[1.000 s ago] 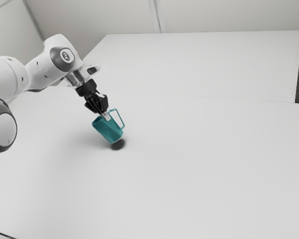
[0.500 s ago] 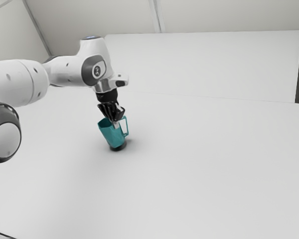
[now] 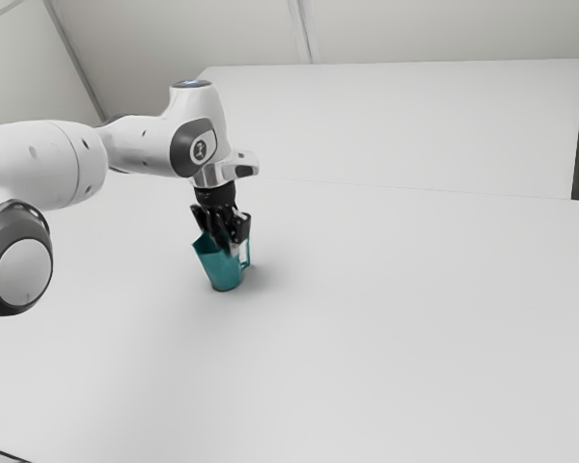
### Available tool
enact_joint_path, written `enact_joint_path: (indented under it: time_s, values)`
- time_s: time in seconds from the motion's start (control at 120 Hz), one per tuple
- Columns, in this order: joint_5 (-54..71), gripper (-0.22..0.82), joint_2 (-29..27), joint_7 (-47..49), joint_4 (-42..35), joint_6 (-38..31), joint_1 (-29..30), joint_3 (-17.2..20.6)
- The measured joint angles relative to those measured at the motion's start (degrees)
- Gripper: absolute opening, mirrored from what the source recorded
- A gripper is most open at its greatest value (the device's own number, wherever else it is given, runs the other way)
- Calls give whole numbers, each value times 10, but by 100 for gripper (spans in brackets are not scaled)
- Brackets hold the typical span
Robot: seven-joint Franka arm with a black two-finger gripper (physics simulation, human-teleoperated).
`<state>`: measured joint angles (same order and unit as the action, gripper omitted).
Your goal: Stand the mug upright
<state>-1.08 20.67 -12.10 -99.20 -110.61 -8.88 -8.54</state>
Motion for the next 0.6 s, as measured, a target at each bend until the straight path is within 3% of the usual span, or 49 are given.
enact_joint_path:
  time_s: [0.108,0.233,0.433,0.6]
  values:
    - [3,31,-6,9,1,-1,0,-1]
    - [5,44,-29,18,3,0,0,-2]
    - [21,54,-101,27,12,7,4,-8]
    - [49,58,-132,32,78,50,10,-14]
